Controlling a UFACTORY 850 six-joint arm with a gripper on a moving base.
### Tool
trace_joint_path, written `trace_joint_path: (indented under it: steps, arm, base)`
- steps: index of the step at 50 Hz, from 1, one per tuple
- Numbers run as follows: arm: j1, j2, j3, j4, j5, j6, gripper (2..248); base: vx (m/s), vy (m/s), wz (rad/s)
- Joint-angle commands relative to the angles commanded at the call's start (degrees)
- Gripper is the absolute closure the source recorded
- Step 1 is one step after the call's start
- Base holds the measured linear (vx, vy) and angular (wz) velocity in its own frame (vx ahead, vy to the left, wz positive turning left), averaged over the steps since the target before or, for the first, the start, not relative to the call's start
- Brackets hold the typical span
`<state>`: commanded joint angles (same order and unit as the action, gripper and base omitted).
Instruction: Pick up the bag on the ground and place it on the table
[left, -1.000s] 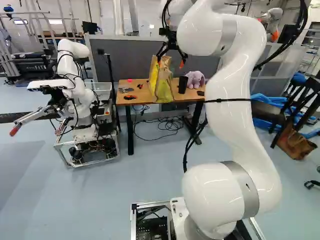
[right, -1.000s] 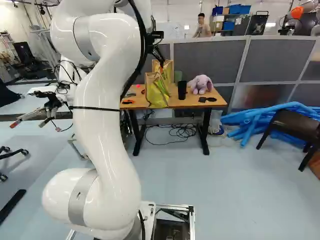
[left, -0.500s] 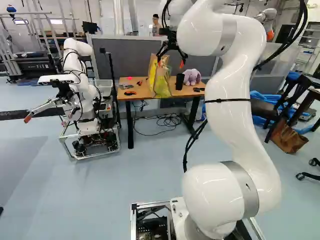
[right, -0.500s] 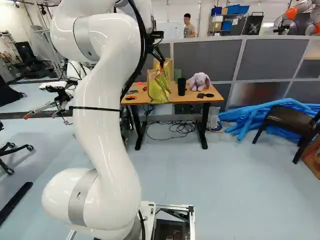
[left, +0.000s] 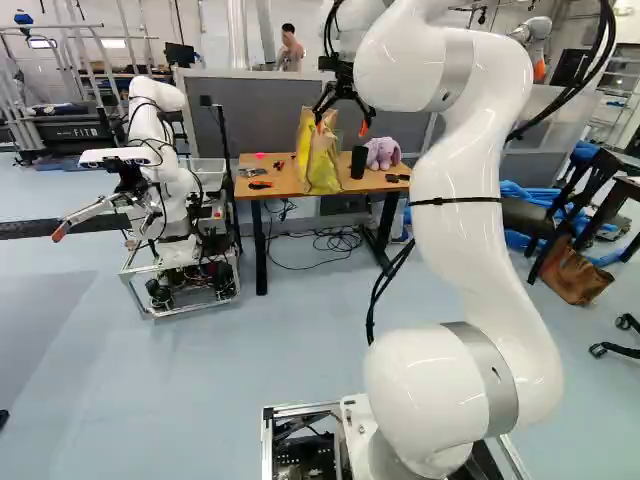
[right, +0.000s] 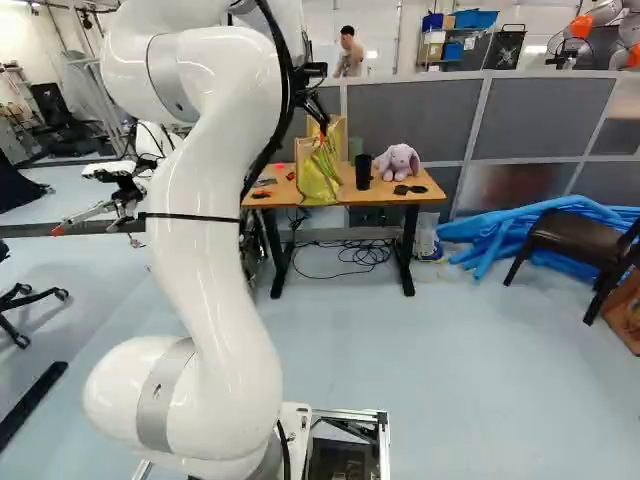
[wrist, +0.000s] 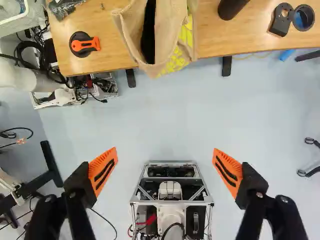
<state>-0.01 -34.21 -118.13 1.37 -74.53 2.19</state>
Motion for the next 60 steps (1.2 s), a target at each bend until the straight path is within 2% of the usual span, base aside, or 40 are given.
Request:
trace_joint_path:
  steps: [60]
  arm:
    - [0.00, 0.00, 0.00, 0.00, 0.00, 0.00, 3]
  base:
    - [0.000, 0.000, 0.000]
